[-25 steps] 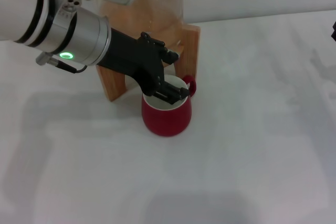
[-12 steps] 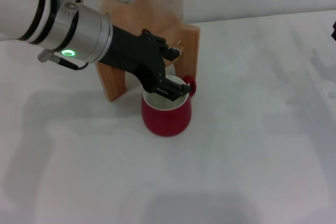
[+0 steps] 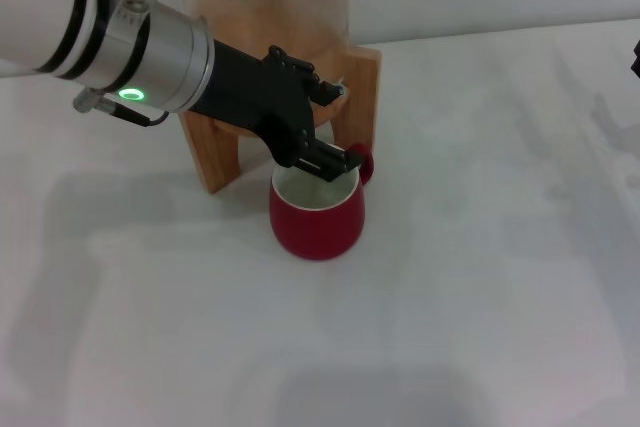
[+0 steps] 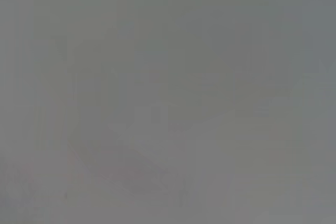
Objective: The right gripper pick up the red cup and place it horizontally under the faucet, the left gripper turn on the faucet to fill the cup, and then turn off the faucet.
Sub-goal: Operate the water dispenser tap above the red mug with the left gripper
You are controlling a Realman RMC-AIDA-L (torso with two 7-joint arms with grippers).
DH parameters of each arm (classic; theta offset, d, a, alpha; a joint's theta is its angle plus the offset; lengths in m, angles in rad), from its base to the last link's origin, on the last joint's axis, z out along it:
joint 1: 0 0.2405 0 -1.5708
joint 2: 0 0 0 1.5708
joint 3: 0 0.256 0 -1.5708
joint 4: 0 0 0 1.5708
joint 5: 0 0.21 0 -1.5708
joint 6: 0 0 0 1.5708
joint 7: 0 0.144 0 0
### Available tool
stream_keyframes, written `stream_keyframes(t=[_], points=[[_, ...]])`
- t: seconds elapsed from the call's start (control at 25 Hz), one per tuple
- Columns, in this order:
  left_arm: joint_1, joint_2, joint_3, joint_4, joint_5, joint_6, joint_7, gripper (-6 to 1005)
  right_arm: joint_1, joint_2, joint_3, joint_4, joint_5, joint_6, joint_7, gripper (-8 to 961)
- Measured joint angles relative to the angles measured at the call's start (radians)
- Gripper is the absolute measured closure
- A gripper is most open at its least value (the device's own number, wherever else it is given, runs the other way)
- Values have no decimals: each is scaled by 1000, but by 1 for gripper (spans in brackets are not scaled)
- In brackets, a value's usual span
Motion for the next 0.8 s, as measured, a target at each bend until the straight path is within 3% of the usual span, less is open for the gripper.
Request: stream_keyframes(t=[0.8], points=[[-13, 2, -1, -24, 18, 39, 0, 170, -2, -2, 0, 0, 0, -3, 0, 109]])
